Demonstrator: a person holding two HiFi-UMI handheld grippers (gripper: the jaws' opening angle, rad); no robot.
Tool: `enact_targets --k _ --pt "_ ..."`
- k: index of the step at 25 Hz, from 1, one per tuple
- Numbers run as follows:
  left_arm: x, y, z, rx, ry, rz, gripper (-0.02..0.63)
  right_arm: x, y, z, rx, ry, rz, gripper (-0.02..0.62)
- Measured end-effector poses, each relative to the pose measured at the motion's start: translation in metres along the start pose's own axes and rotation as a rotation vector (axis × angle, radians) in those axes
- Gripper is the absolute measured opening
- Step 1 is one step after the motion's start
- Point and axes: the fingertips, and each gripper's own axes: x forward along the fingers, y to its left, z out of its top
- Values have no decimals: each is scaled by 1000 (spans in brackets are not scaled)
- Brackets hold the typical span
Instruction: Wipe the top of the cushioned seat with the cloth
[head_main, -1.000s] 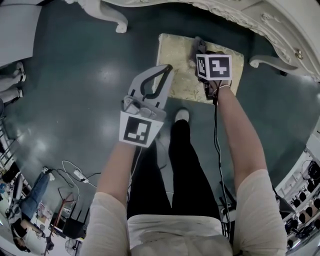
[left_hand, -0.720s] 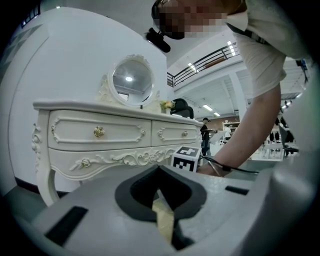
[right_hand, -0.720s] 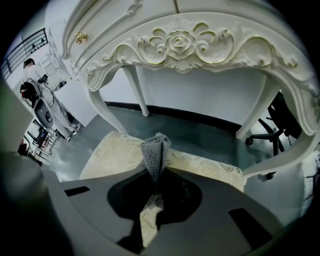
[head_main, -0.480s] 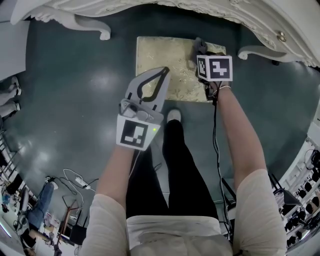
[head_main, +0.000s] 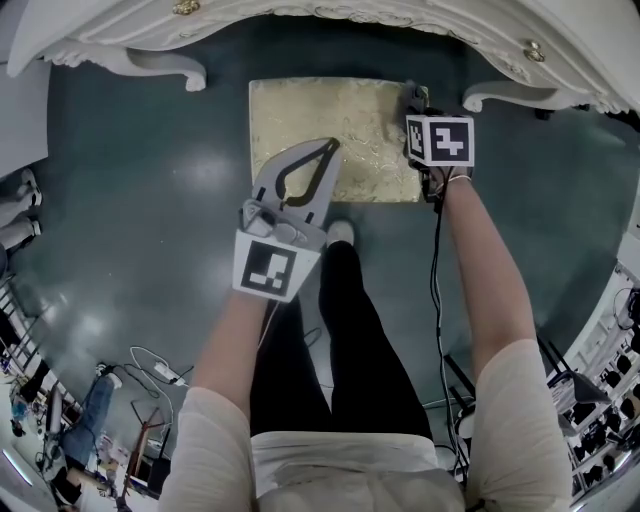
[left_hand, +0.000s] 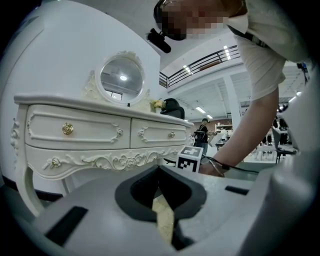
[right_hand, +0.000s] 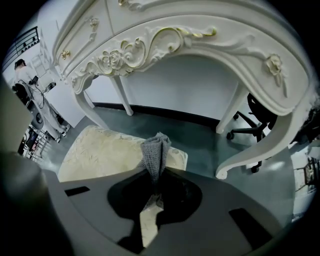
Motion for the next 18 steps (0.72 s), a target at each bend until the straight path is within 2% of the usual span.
enact_targets --k 6,11,14,18 --pt "11 -12 3 -20 -6 -11 3 -7 -24 -10 -3 12 -51 31" --pt "10 -19 14 -24 -22 -31 3 -24 -25 -17 9 -4 -59 31" --pt "1 -18 23 -4 -31 -38 3 -38 -6 -8 15 -47 -25 31" --pt "-25 -7 31 0 -54 -26 3 -50 41 1 0 -95 56 31"
